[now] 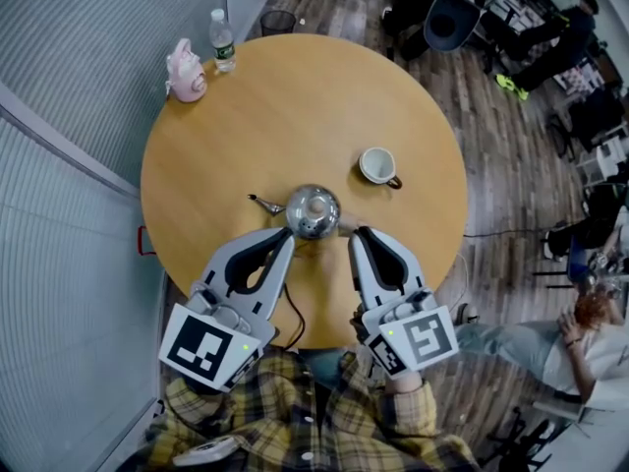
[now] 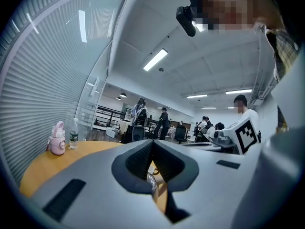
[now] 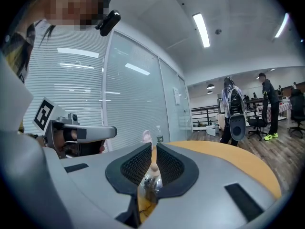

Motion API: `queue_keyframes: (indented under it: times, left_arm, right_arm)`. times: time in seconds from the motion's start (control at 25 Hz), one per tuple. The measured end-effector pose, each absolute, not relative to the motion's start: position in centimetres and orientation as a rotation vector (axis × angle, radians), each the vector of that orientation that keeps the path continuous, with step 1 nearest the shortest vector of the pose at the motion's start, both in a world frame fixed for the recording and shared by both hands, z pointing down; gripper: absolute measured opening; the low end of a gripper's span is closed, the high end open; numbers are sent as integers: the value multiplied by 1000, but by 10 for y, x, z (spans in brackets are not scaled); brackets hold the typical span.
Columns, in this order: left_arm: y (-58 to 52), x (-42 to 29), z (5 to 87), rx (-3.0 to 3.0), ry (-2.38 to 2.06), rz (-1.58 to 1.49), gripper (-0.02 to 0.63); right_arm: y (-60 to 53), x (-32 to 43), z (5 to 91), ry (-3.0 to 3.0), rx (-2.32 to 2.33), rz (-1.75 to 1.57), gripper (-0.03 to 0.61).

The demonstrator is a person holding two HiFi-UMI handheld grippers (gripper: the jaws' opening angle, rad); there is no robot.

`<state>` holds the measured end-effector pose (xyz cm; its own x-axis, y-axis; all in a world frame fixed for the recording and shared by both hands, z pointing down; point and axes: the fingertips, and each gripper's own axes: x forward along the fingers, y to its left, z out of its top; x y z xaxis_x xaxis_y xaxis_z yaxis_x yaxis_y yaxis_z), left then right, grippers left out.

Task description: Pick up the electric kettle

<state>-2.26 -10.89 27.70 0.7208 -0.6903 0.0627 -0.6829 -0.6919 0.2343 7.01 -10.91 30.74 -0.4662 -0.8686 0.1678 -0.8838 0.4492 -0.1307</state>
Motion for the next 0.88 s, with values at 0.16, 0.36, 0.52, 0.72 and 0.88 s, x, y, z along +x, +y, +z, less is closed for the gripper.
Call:
queue_keyframes:
  times: [0.16, 0.36, 0.52, 0.72, 0.88]
  left_arm:
    - [-109, -23, 290, 2667, -1090, -25, 3]
    - [-110, -23, 305, 2639, -1084, 19, 3]
    - [-111, -23, 320, 2635, -1078, 58, 3]
    - [-114, -25, 339, 2621, -1083, 81, 3]
    - [-118, -28, 351, 2610, -1097, 104, 3]
  right_arm:
    - [-110, 76, 320, -2589, 1595, 321, 37]
    - [-110, 86, 336, -2566, 1630, 349, 39]
    - [-111, 92, 356, -2552, 1627, 402, 119]
    - [-115, 108, 386, -2470, 1688, 375, 180]
    - [-118, 120, 410, -2403, 1717, 384, 219]
